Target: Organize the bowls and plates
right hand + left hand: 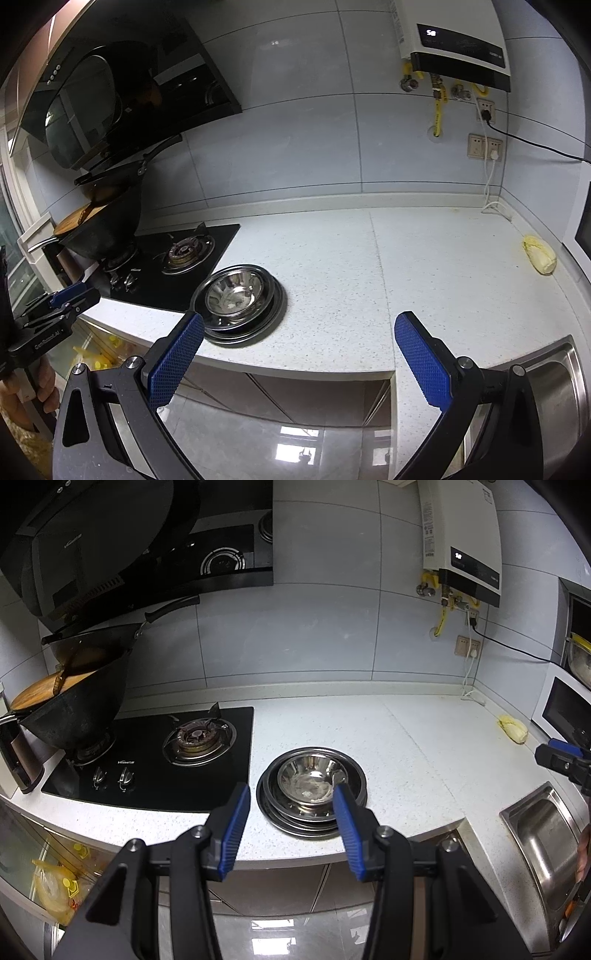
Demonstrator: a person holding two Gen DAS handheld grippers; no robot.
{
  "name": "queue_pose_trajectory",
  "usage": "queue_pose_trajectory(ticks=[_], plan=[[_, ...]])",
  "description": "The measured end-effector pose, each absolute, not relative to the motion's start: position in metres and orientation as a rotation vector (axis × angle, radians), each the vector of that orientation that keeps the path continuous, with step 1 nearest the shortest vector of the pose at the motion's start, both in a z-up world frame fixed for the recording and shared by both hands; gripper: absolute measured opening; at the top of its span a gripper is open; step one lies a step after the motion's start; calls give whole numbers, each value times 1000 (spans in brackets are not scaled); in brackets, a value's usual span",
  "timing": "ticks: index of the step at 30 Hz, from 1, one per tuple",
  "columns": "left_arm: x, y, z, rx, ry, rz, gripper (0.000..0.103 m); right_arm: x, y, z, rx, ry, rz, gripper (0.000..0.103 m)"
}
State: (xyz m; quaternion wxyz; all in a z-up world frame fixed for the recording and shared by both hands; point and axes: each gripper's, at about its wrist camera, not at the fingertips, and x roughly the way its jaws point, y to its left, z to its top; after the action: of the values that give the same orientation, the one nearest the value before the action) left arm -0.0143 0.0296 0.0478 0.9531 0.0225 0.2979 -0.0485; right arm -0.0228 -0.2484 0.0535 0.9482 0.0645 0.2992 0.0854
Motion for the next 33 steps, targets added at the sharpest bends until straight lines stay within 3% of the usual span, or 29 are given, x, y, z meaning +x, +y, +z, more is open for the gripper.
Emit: queue_pose_trajectory(ticks=[33], plan=[[-7,30,42,44,626,-109,45,-3,-205,36,-52,699,324,102]])
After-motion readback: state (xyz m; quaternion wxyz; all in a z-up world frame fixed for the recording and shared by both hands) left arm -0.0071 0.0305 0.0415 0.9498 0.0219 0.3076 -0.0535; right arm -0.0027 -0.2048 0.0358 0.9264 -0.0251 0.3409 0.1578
